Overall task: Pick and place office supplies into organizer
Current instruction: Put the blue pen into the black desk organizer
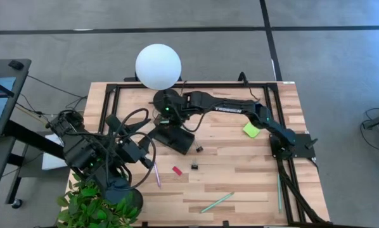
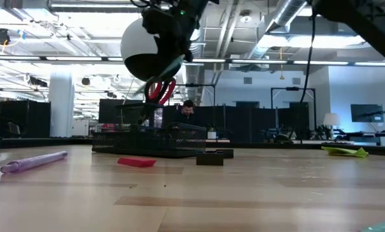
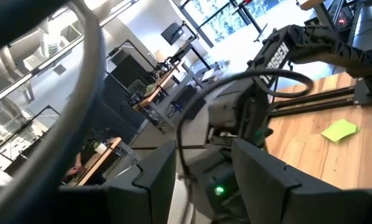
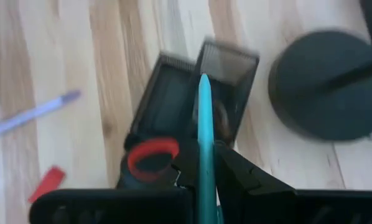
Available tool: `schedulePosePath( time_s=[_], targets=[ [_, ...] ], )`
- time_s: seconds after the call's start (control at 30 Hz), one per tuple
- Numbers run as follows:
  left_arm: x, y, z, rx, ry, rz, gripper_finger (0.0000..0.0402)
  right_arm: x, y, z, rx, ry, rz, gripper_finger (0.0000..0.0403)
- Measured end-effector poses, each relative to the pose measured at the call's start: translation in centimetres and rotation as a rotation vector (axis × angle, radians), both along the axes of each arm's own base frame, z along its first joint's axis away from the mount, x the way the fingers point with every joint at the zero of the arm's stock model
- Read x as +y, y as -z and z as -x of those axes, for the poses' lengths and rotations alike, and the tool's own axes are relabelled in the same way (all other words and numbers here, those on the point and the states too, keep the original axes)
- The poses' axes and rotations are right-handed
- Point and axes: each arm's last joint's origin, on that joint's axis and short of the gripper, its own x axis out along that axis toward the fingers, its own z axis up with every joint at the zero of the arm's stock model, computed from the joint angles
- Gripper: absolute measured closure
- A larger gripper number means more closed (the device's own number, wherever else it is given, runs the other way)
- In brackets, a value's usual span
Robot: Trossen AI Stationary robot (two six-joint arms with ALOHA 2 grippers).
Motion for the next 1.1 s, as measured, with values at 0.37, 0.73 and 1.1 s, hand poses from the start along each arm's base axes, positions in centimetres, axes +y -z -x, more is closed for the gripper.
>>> schedulePosePath(
  time_s=[0.37,0.73,1.1],
  targets=[
    [0.1,0.1,0.2,0.005,-0.006,-0.014,0.0248,-2.4,1.1,0.0,0.008,0.04,-0.091,0.0363],
    [0.2,0.2,0.2,0.018,-0.005,-0.023,0.0248,-1.8,1.0,-0.8,-0.068,-0.041,-0.172,0.0324],
    [0.3,0.3,0.4,0.043,-0.005,-0.045,0.0248,-1.8,-1.1,-1.0,-0.186,-0.054,-0.157,0.0322]
  ],
)
